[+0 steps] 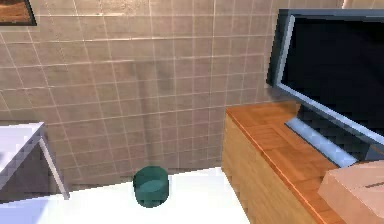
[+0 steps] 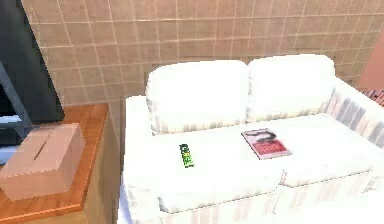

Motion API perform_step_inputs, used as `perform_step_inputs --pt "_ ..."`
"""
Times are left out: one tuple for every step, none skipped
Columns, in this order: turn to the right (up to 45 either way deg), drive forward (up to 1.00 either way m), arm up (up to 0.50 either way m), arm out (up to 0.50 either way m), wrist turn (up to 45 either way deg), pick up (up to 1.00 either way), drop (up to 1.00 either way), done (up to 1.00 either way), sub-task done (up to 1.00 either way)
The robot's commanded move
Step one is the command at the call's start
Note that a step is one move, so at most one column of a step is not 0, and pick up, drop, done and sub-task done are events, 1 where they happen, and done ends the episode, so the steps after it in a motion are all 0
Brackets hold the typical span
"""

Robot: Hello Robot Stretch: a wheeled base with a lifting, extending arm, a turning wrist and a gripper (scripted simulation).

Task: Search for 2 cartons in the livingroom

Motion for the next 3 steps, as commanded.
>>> perform_step_inputs --pt "-12.0 0.0 0.0 0.0 0.0 0.0 0.0 0.0 0.0" --pt "0.0 0.3 0.0 0.0 0.0 0.0 0.0 0.0 0.0" --pt "0.0 0.0 0.0 0.0 0.0 0.0 0.0 1.0 0.0"
